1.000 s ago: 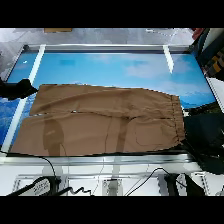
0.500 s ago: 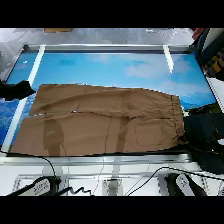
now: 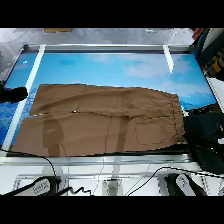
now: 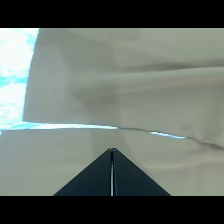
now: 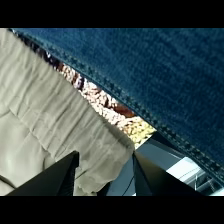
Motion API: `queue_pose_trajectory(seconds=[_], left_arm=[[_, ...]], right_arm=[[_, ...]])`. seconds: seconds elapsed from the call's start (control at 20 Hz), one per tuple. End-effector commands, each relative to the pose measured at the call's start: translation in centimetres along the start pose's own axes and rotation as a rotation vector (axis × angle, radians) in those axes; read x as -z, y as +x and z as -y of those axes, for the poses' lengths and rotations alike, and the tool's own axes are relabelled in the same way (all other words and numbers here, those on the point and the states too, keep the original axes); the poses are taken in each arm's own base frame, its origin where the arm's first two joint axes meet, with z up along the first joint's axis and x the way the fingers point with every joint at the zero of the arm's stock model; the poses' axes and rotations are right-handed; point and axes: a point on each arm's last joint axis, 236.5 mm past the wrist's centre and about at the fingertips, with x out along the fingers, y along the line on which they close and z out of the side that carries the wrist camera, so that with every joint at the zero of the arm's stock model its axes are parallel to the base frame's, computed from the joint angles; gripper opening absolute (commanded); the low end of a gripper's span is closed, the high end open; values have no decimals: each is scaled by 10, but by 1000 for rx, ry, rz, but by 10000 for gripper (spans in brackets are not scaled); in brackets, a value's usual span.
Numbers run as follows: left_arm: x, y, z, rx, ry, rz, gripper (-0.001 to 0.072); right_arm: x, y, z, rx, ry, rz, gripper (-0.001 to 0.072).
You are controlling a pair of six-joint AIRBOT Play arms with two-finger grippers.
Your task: Fold the clothes and pants, and hang the long-sleeved shirts on hangers.
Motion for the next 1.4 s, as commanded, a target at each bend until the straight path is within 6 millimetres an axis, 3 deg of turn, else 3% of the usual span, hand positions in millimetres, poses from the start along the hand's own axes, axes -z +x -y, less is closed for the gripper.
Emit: queue_pose_trajectory(seconds=[0.0,0.15,0.45,0.5,0.55,0.65,0.8,0.95,1.1,1.35], left_arm=[[7,11,-13,-40,10,-39,14],[10,17,-14,-38,7,-54,14],[10,19,-12,-31,3,-57,14],[10,19,-12,-31,3,-57,14],[11,19,-12,-31,3,-58,14],[15,19,-12,-29,-3,-75,13],[37,16,-23,-65,-38,-165,13],[66,8,-37,-63,-95,-270,13],[109,6,-56,-58,-177,-384,12],[212,16,-71,-48,-349,-542,14]], right_arm=[[3,0,-1,-3,35,-12,398],[6,2,-4,-16,94,-21,398],[33,21,4,-10,151,-118,384],[32,20,3,-15,148,-112,275],[29,19,1,-19,140,-105,56],[21,13,-2,-28,77,-82,32],[-1,-10,-16,-50,-4,16,32],[-3,-37,-31,-75,-60,71,31],[-4,-50,-36,-79,-88,108,32],[-4,-50,-36,-80,-85,108,32]])
